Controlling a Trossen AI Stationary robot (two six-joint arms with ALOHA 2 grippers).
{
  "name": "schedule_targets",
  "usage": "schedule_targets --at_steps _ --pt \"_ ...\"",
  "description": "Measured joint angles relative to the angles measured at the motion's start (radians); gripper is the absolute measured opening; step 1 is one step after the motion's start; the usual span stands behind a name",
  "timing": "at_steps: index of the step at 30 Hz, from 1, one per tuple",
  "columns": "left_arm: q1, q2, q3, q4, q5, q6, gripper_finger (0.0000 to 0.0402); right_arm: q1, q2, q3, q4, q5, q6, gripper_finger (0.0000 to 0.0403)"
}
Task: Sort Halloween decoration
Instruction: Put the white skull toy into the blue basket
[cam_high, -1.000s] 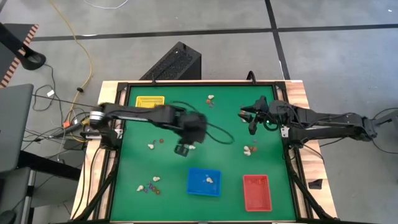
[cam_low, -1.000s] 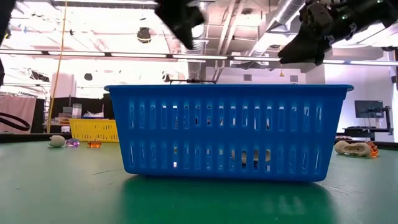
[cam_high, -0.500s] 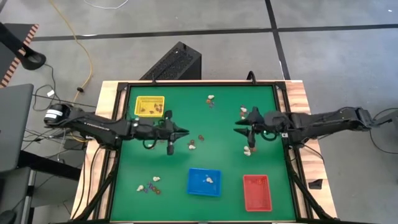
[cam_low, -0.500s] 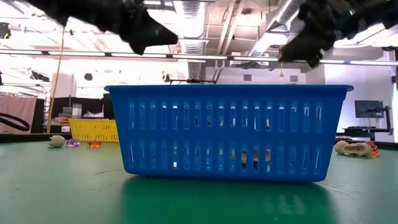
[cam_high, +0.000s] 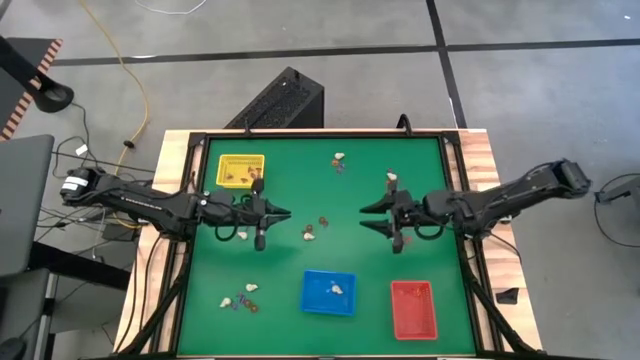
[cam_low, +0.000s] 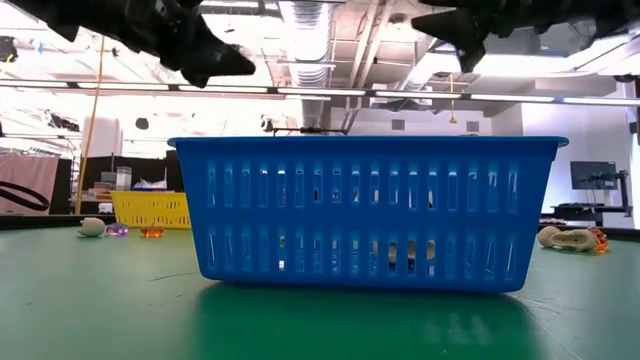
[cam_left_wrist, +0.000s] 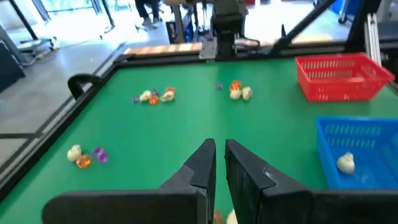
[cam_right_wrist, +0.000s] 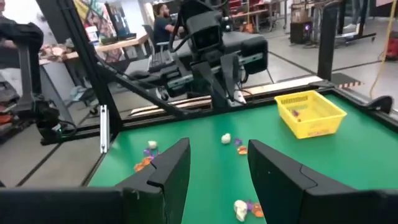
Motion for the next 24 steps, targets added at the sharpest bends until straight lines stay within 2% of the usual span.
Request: schedule_targets --at_steps 3,5,8,13,15,18,21,24 --pt "-0.004 0.000 0.000 -0.044 -0.001 0.000 0.0025 0.003 0.071 0.000 0.040 0.000 0.007 0.0191" --pt "-0.004 0.000 0.000 -0.063 -0.004 -0.009 0.0025 -0.006 0.096 0.027 -0.033 -0.001 0.038 0.0191" --pt "-0.011 -0.021 0.000 -0.109 -0.049 -0.041 0.0025 -0.033 0.078 0.132 -0.363 0.010 0.150 0.0191" --pt "-0.055 -0.068 0.001 -0.176 -0.202 -0.058 0.0025 -0.095 0.068 0.271 -0.869 0.252 0.282 0.0191" --pt "-0.067 -0.079 0.001 -0.169 -0.255 -0.045 0.0025 -0.157 0.069 0.291 -0.984 0.285 0.313 0.0190" --pt "-0.072 -0.073 0.001 -0.158 -0.291 -0.029 0.0025 -0.287 0.087 0.290 -1.059 0.247 0.354 0.0185" --pt "-0.061 -0.053 0.001 -0.131 -0.279 -0.030 0.0025 -0.428 0.133 0.284 -1.070 0.194 0.383 0.0178" --pt "-0.049 -0.035 0.001 -0.116 -0.254 -0.011 0.0026 -0.561 0.200 0.276 -1.074 0.103 0.338 0.0176"
